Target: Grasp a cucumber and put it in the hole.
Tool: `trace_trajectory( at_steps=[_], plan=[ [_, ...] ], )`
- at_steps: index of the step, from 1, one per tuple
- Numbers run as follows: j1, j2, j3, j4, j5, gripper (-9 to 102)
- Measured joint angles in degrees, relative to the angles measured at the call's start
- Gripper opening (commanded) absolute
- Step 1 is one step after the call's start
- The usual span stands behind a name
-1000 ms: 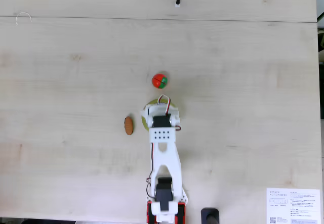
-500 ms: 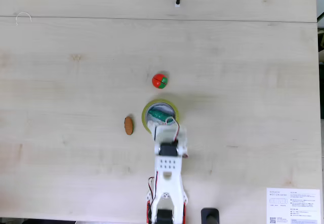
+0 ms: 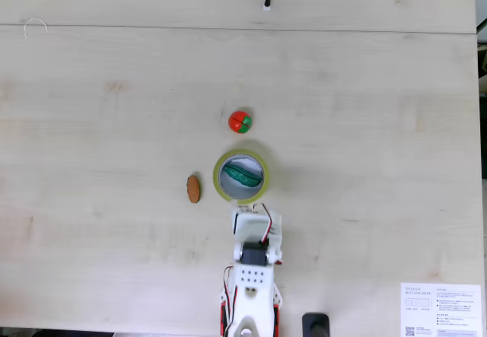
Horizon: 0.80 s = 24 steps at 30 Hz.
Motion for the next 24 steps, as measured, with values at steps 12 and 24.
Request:
trace_trajectory(
  at_steps=[12,24],
  plan=[
    [0.09,18.63,13.97,0.09,1.58,17],
    [0.09,35.60,23.38,6.33,3.87,12]
  ],
)
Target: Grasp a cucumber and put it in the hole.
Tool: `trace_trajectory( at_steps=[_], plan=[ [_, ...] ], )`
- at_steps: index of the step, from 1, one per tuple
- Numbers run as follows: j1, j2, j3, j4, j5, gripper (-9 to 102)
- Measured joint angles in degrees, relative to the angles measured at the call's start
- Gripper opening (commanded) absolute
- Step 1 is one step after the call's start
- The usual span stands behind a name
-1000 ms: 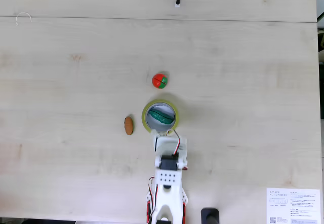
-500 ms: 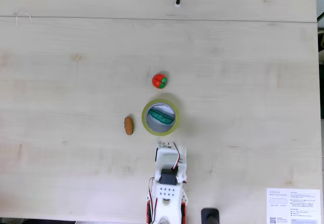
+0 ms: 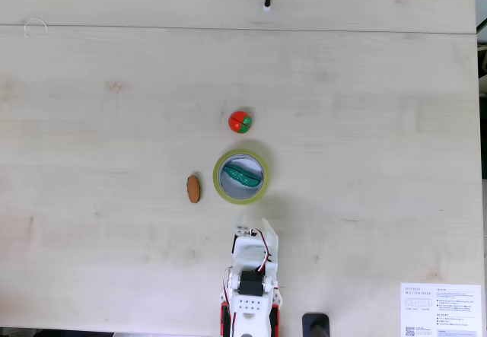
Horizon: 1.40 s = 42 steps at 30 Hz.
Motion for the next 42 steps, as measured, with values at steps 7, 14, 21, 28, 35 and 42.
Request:
trace_trajectory(
  at_steps=[7,14,21,28,35,42],
  plan=[
    [0.00,0.00,2.02,0.53,0.00,7],
    [0.00,0.00,3.78,1.14,0.00,1],
    [0.00,0.00,7.03,-2.02,-0.09,0],
    [0.00,0.00,12.57,-4.92,-0.09,0],
    [0.00,0.00,13.18,-5.36,-0.09,0],
    [0.00,0.00,13.89,-6.59,-0.09,0]
  ],
)
